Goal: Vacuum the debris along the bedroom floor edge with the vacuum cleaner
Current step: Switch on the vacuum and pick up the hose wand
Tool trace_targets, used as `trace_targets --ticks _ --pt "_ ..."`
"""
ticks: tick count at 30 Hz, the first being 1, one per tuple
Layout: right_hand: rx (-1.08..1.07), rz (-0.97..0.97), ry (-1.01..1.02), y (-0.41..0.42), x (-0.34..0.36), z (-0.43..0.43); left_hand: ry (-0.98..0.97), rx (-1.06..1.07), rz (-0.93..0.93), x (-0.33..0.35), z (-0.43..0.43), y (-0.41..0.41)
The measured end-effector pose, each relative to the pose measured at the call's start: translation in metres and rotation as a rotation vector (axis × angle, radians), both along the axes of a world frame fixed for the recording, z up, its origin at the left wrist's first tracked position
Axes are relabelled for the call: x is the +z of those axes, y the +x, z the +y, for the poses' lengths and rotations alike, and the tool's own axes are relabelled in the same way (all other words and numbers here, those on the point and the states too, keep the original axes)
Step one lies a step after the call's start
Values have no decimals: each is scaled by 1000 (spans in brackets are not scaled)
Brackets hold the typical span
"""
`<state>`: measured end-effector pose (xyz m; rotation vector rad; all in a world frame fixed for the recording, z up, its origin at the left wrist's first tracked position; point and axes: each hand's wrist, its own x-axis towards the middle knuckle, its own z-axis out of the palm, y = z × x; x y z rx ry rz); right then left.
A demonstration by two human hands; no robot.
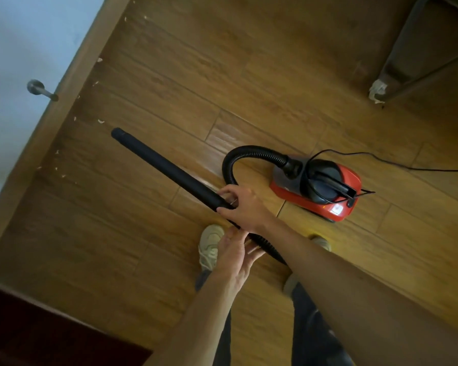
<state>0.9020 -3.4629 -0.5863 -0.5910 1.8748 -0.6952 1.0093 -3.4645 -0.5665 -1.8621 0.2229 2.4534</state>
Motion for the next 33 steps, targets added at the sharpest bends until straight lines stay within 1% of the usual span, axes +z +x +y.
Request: trace_targets --ticks 8,10,14,17,19,21,24,28,33 --pt "-40 -36 15 -25 -12 32 -12 25 -32 -9 29 -30" --pt "-130 -9 4 -38 -13 50 -20 26 -62 -13 37 -42" --pt "-421 80 63 -72 -23 112 -15 34 -98 -21 60 -65" --pt "-612 150 218 -94 -44 170 -13 28 -140 -31 83 -80" --pt "-685 139 346 -105 -59 208 -13 22 -154 -40 98 -89" --pt "-685 98 473 -114 -74 242 -19 15 -159 -50 112 -96" --pt "-575 76 590 -121 -96 278 -21 13 -161 -67 126 -101" --pt "-451 135 600 -131 -126 289 -39 14 -173 -86 135 -105" --pt "-388 196 564 -139 -155 275 -50 7 -166 -99 135 -108"
